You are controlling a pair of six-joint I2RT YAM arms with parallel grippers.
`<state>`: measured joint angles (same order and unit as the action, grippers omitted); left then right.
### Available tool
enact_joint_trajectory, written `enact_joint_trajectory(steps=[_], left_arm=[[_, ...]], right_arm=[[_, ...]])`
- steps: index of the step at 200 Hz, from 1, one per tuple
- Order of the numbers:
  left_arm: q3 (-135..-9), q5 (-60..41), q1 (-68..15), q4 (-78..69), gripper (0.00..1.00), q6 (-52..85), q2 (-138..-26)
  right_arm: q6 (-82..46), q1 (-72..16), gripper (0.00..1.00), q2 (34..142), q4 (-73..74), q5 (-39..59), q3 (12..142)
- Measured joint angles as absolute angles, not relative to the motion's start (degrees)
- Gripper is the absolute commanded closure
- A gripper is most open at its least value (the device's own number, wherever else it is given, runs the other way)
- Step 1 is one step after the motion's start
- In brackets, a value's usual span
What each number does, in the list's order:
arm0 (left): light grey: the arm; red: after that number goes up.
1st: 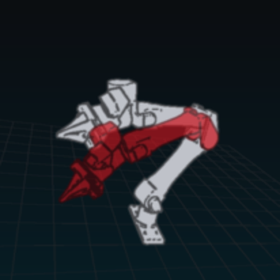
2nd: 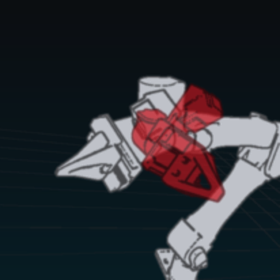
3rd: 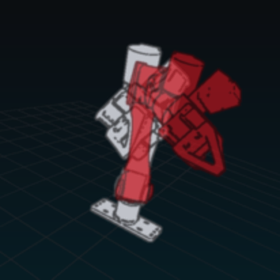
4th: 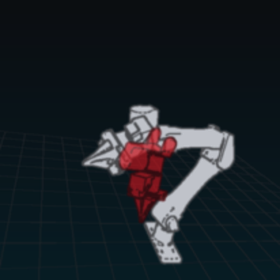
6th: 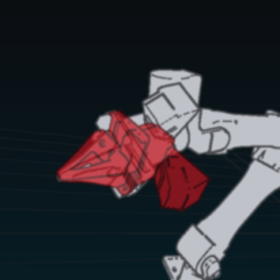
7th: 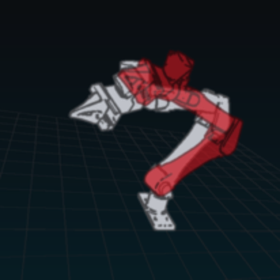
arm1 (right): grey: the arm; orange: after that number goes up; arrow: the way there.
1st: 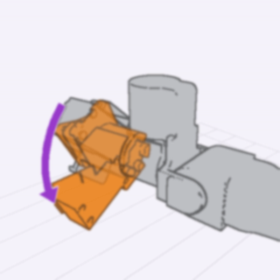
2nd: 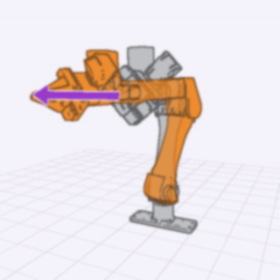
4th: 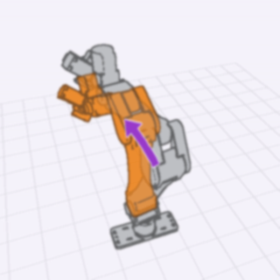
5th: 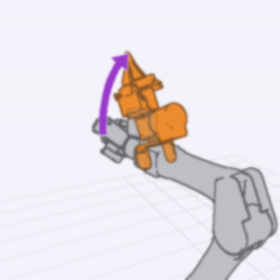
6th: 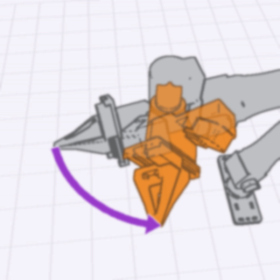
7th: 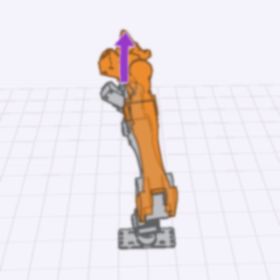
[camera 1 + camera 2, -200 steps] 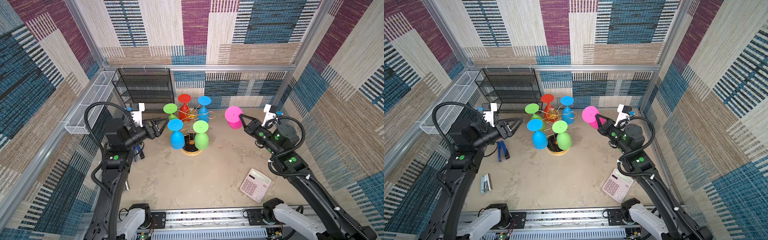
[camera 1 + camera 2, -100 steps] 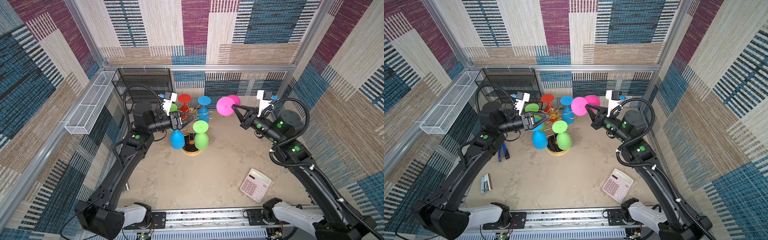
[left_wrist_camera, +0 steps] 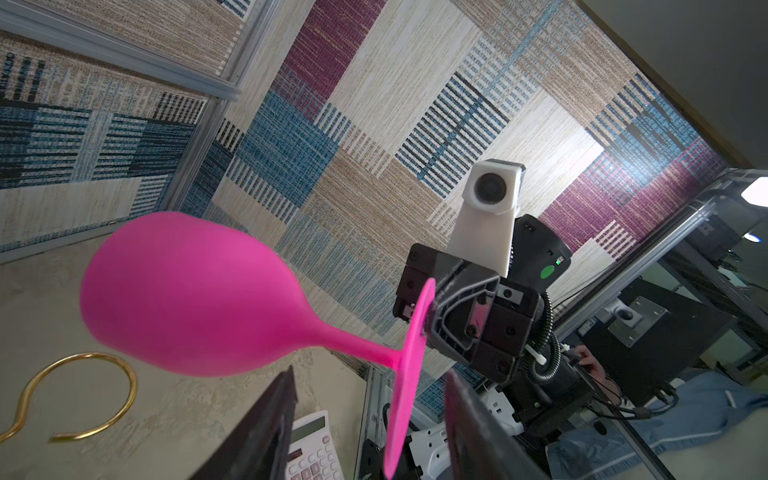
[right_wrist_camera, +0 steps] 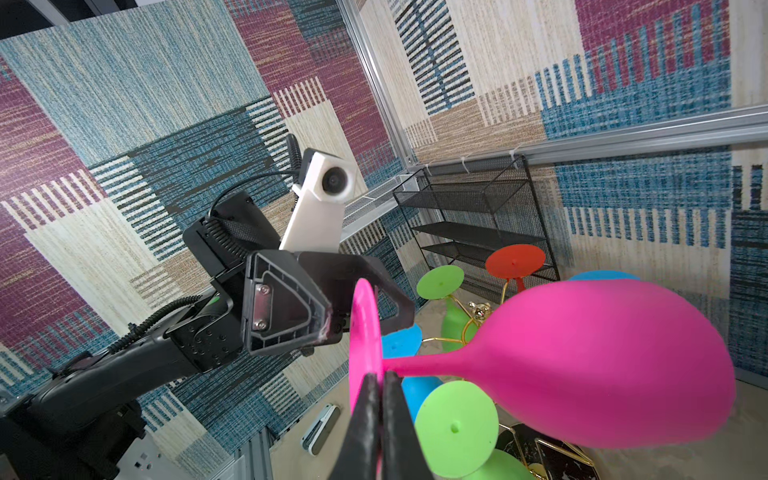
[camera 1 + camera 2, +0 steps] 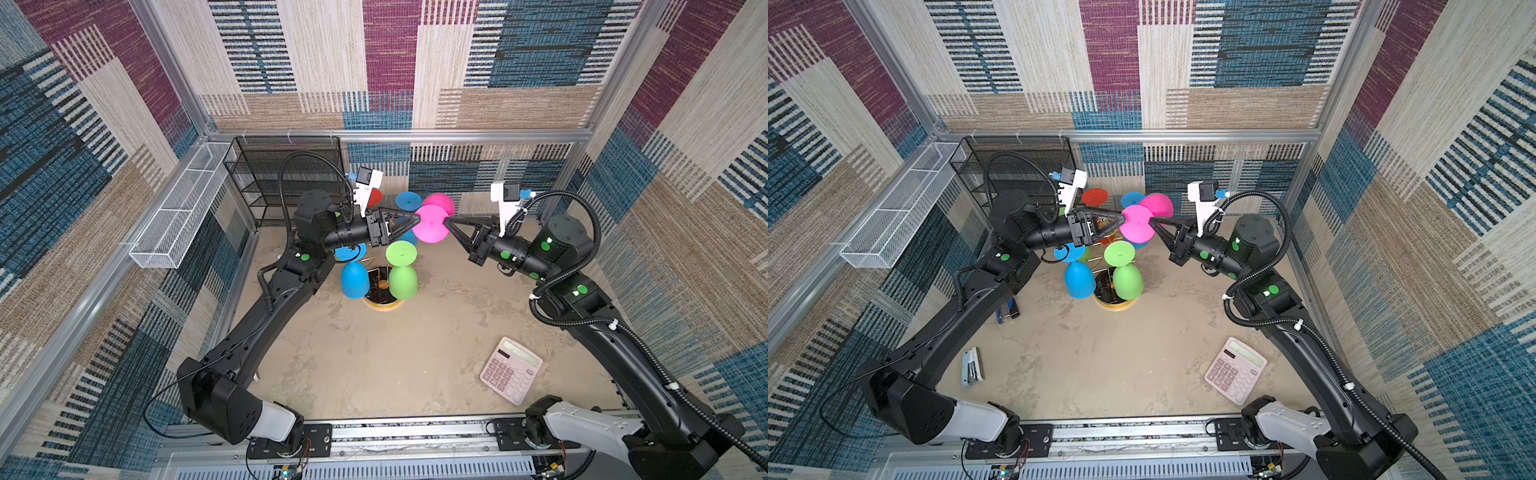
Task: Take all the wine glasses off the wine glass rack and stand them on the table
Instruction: 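Grasp the magenta glass foot with the left gripper while the right gripper holds it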
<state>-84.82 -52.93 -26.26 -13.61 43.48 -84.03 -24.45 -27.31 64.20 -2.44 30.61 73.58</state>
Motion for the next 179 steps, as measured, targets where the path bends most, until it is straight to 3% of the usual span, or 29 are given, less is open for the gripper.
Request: enact_joint_trajectory(steps=[79,141,179], left_arm=[[-85.1,-55.9,-28.4,-17.3,0.68,45.3,-85.6],[-84.9,-55.9,-28.3,-17.6,1.00,45.8,-85.6],[-85.1,-56.4,-28.5,-18.5,1.00,49.0,-85.4]], right_arm=[[-26.4,-27.4,1.00,65.0,0.0,31.3,73.5],[-27.4,-27.3,1.00,66.4,1.8,30.4,73.9],[-26.9,-27.5,0.47,66.4,2.0,30.3,73.6]])
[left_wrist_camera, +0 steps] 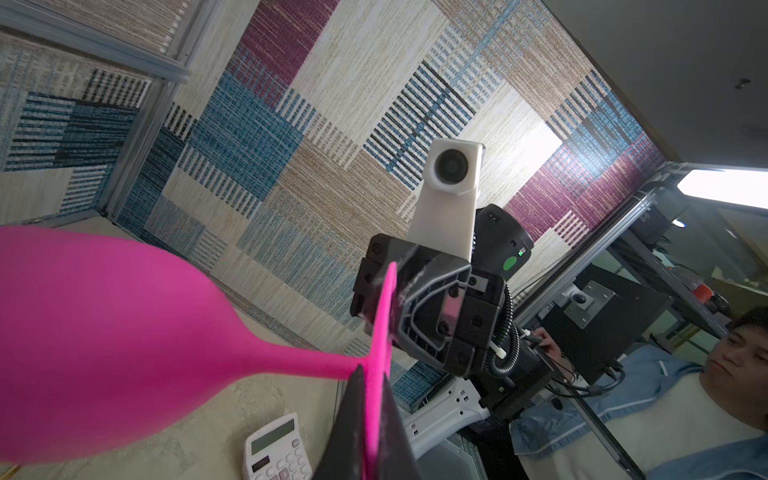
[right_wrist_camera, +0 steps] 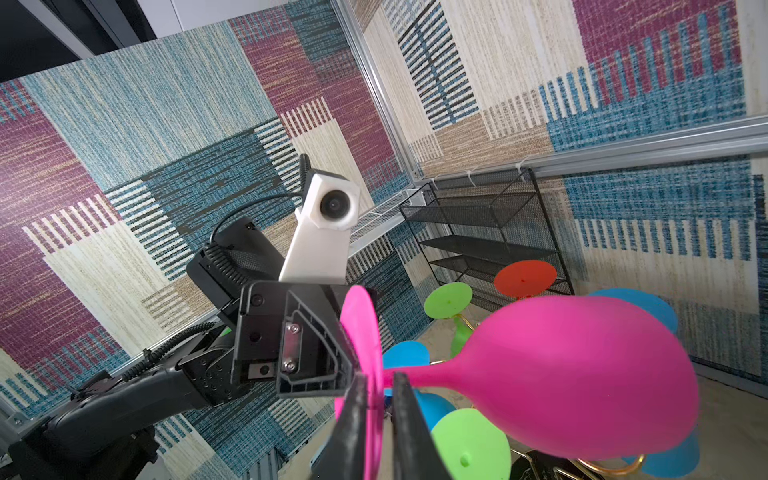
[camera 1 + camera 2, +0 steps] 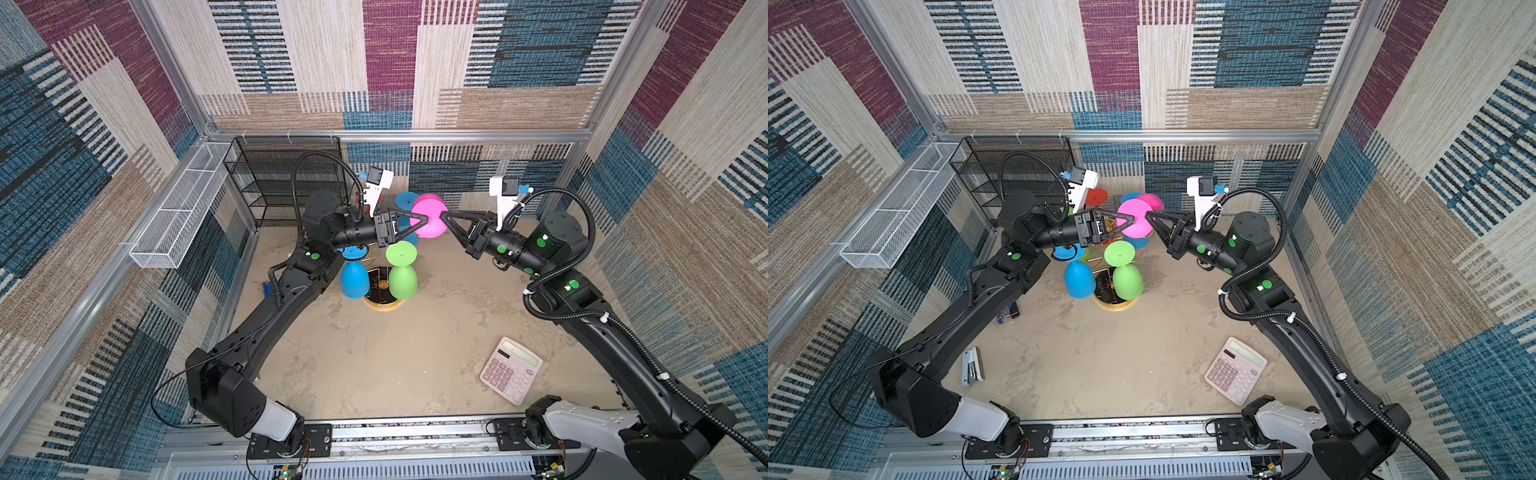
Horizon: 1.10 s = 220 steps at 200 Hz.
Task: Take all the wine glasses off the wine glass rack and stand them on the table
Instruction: 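Grasp the magenta glass foot with the left gripper while the right gripper holds it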
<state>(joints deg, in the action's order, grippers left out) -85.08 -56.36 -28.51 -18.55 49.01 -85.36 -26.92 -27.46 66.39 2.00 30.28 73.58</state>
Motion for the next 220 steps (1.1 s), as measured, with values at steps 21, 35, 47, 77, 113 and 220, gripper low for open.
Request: enact_joint_trajectory(steps=[21,35,47,77,113,220], left_arm=[[-85.4,-55.5,-28.0,-18.0,1.00,50.8,-84.8],[-85.4,-54.4,-27.2,-17.8,1.00,52.3,-84.4],[-85.4,-54.0,-26.7,-17.8,1.00,54.0,-84.2],[-85.4,-53.2,-26.0,-20.0,1.00,60.1,-84.7],[-85.5,-53.1,-25.6,-21.3,1.00,64.7,-85.1],[-84.8,-53.0,-24.9,-23.5,1.00,69.7,-84.4]], right_arm=[[-24.7,-27.6,0.28,64.4,1.6,28.2,71.6],[-22.0,-27.5,0.18,62.1,1.6,25.6,69.7],[-19.1,-27.5,0.10,59.9,2.0,23.2,67.7],[-10.5,-27.5,0.01,56.8,5.3,18.9,62.3],[-0.1,-27.7,0.01,58.1,11.3,17.4,57.9],[15.4,-30.4,0.01,74.0,22.0,15.6,62.4]])
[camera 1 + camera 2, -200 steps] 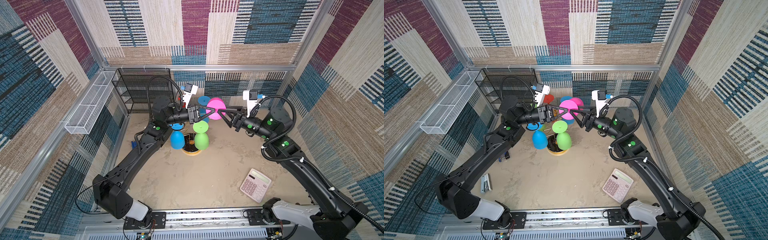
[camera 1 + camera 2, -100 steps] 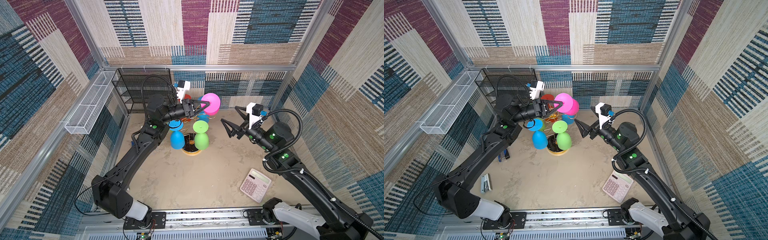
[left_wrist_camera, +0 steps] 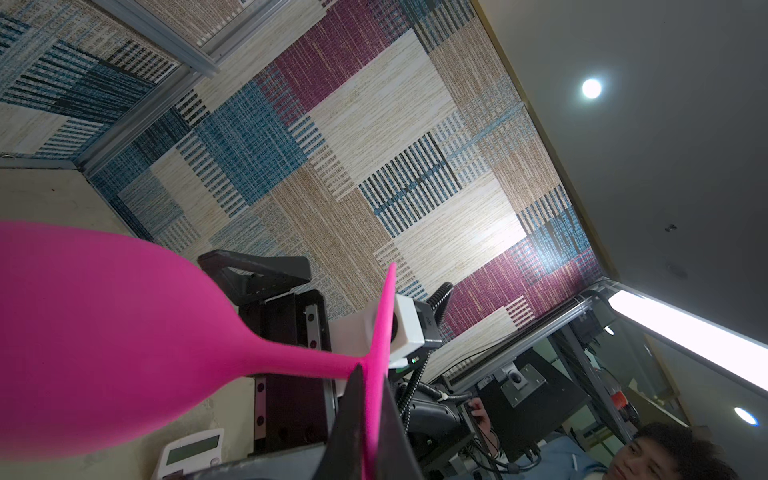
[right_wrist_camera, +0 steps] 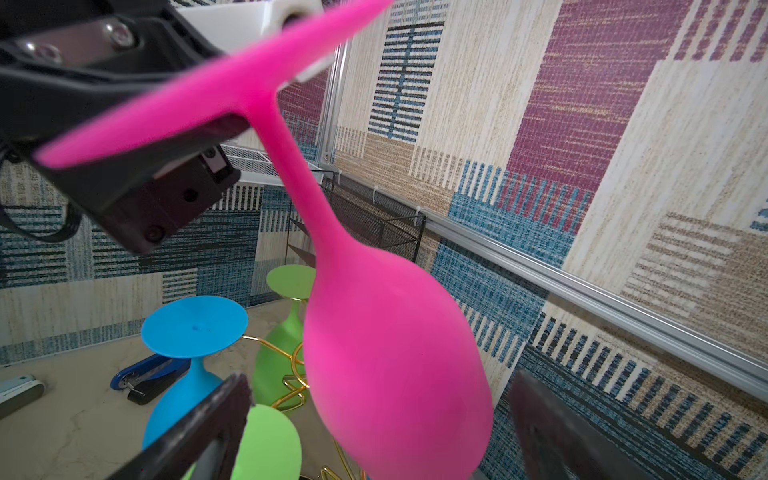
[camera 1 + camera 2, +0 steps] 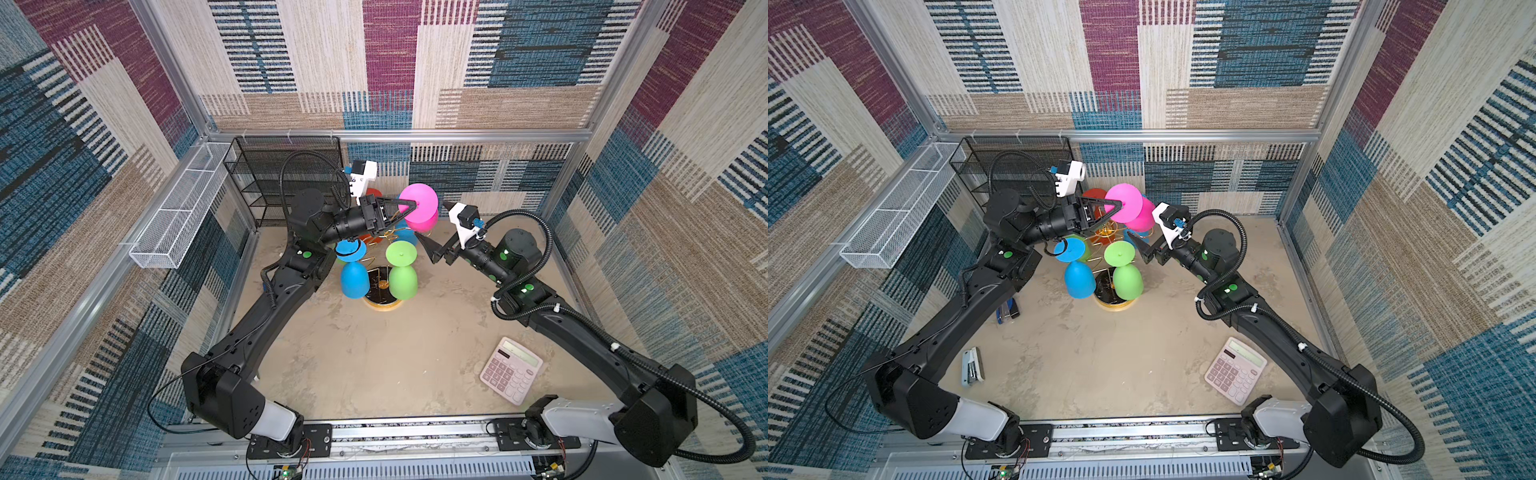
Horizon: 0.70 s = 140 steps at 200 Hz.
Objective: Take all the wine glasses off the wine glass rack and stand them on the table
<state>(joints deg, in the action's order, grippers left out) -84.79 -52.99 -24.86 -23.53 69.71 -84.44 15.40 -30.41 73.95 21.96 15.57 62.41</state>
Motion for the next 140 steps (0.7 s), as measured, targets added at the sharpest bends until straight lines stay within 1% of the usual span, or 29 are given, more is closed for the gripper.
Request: enact_joint_trajectory(steps=[90,120,140], left_arm=[[-83.0,-54.2,-24.4,-26.7,1.00,73.3,-84.0],[-82.6,-54.4,-24.1,-28.1,1.00,74.4,-84.0],[-82.4,-54.4,-24.0,-28.5,1.00,75.1,-84.0]], right_arm=[[16.2,-31.1,0.00,80.5,25.3,15.0,67.2],[16.1,-31.4,0.04,81.7,25.5,15.4,67.6],[15.8,-31.6,0.09,82.1,25.4,15.5,67.9]])
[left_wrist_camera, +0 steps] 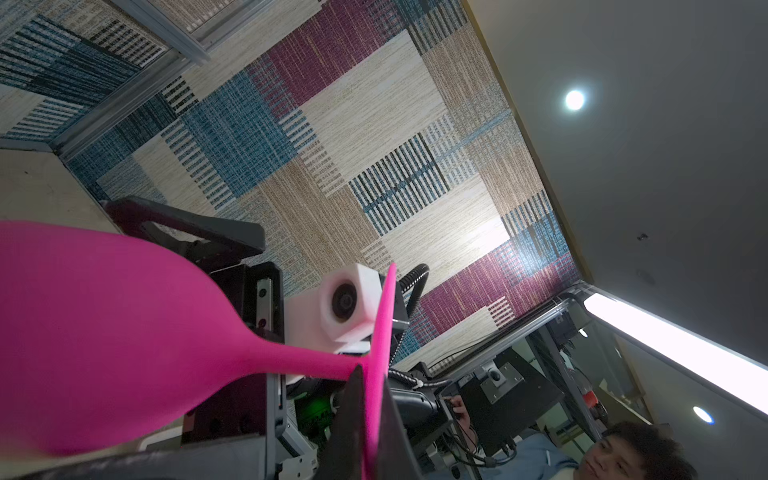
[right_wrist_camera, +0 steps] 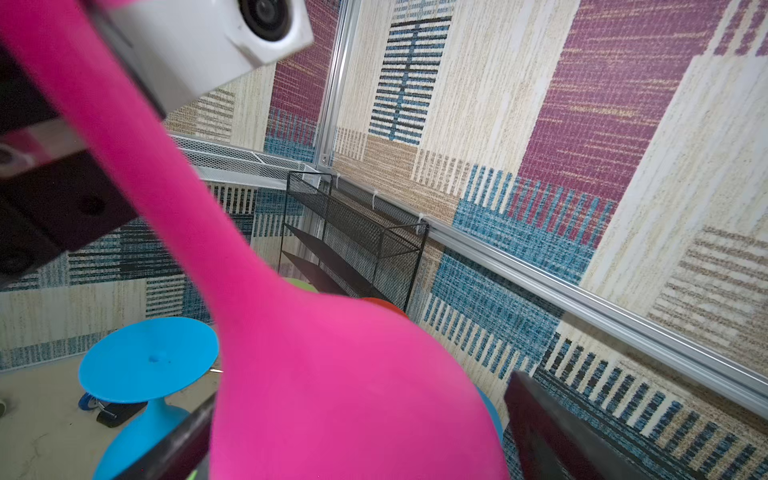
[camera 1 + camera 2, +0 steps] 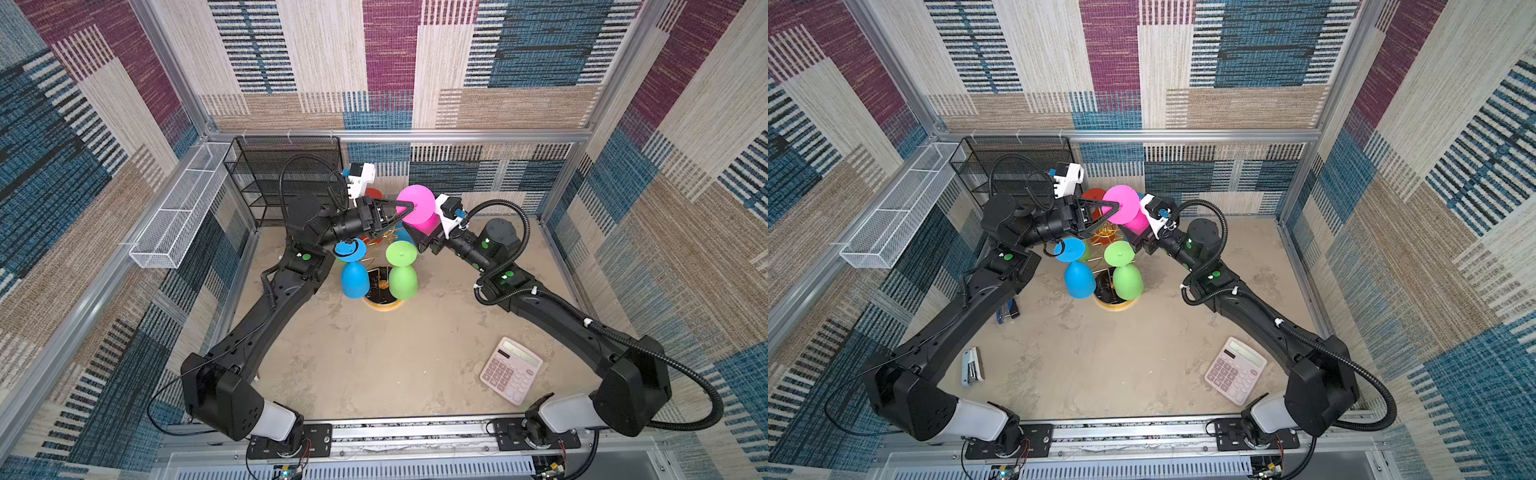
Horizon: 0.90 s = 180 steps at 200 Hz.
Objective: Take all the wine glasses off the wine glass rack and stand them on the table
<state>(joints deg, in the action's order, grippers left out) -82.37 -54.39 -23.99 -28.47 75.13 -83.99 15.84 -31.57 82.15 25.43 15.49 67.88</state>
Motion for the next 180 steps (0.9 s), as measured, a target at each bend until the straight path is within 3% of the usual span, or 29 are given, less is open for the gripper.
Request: enact_joint_trajectory(steps=[62,89,118,180], left_arm=[[-81.6,-54.3,-23.4,-31.1,1.00,77.9,-84.0],[-81.5,-54.4,-23.3,-32.4,0.69,78.4,-84.1],[-81.5,-54.6,-22.9,-34.1,0.54,78.4,-84.0],[-79.4,-53.3,-18.5,-28.9,0.52,70.5,-80.7]], right_arm=[[15.7,-32.2,0.20,82.4,24.9,15.4,68.2],[15.4,-32.3,0.23,82.4,23.9,15.3,68.8],[14.2,-32.4,0.33,81.8,21.7,14.3,69.5],[10.2,-32.4,0.51,78.8,9.0,11.4,75.7]])
